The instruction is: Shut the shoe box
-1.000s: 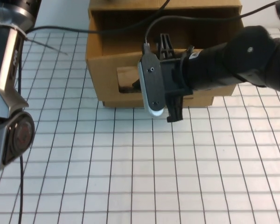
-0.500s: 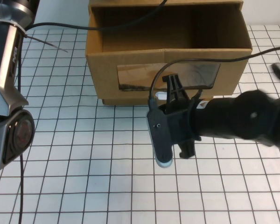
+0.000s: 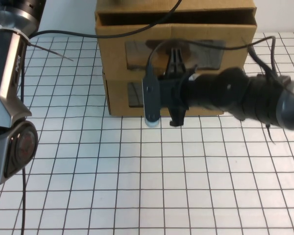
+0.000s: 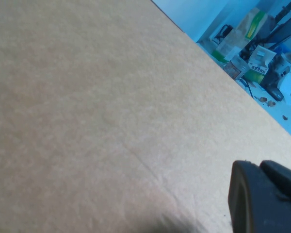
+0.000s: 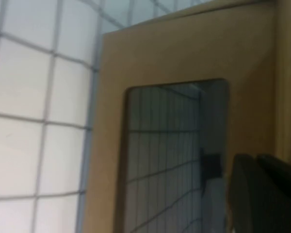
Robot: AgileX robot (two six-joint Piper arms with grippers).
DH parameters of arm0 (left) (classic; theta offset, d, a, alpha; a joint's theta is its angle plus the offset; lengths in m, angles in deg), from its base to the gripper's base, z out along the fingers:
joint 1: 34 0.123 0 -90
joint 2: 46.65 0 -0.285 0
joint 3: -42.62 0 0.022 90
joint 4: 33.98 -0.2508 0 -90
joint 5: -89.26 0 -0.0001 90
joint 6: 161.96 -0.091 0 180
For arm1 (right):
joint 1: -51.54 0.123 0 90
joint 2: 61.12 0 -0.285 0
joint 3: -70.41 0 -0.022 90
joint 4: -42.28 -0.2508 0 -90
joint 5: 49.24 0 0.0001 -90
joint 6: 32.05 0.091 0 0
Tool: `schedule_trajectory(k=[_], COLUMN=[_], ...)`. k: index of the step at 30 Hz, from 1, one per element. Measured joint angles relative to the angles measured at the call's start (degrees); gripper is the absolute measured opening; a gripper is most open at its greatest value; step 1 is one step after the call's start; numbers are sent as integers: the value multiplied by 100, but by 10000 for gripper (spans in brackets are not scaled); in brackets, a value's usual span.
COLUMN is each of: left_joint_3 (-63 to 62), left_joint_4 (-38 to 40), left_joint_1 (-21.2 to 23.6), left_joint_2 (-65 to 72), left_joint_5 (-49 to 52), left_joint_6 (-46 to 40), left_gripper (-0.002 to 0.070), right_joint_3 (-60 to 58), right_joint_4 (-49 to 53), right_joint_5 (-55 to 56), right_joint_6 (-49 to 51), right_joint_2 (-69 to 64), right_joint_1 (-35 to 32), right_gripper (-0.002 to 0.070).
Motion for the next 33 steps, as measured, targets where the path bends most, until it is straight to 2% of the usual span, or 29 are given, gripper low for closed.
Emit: schedule_trajectory(k=[8, 17, 21, 28, 33], left_joint_3=[0, 0, -73, -73, -73], left_joint_4=[0, 0, -40, -716, -1375], left_joint_1=[0, 0, 0, 0, 0], left_joint_2=[0, 0, 0, -505, -1415], left_joint_5=[0, 0, 57, 349, 364], left_joint_6=[-22, -36, -47, 103, 242], left_gripper=[-2, -2, -2, -2, -2], right_joint_3=[972, 1011, 1011, 1011, 1011], right_joint_4=[-283, -868, -941, -604, 5], right_joint_5=[-479, -563, -1164, -3105, -3428], right_joint_6=[0, 0, 44, 1297, 2342], right_joint_2=[-609, -731, -456, 715, 1684], right_joint_1=[-310, -380, -448, -445, -445], right_gripper=[-15, -15, -15, -15, -15])
